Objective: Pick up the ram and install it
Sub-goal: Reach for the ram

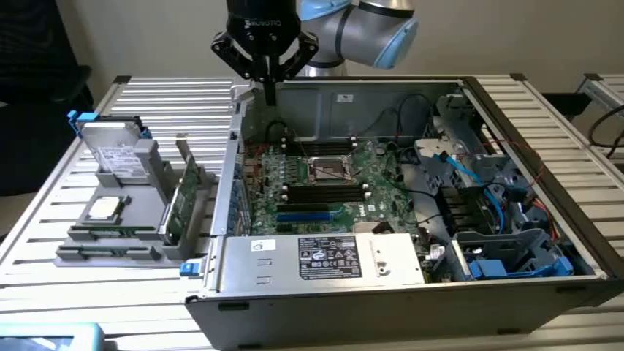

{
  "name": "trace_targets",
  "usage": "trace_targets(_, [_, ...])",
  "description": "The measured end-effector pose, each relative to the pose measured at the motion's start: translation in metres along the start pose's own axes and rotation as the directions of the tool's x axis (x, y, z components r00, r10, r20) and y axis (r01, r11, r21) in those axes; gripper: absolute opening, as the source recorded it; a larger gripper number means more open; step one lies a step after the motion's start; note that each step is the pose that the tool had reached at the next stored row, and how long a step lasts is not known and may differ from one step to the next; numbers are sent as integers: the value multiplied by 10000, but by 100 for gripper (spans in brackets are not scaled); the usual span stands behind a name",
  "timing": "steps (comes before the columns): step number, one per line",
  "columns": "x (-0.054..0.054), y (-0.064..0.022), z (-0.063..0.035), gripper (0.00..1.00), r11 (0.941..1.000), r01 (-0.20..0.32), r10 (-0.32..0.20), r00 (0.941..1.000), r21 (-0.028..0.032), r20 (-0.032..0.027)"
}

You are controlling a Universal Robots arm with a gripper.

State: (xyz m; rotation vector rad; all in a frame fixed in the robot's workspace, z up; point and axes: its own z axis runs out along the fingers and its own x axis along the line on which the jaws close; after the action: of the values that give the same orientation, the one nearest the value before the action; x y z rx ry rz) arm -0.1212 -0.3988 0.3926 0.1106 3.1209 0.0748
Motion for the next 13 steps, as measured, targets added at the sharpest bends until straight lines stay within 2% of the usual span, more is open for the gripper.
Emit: trace_targets(13, [0,0,1,11,10000,0,0,10000,1,-9])
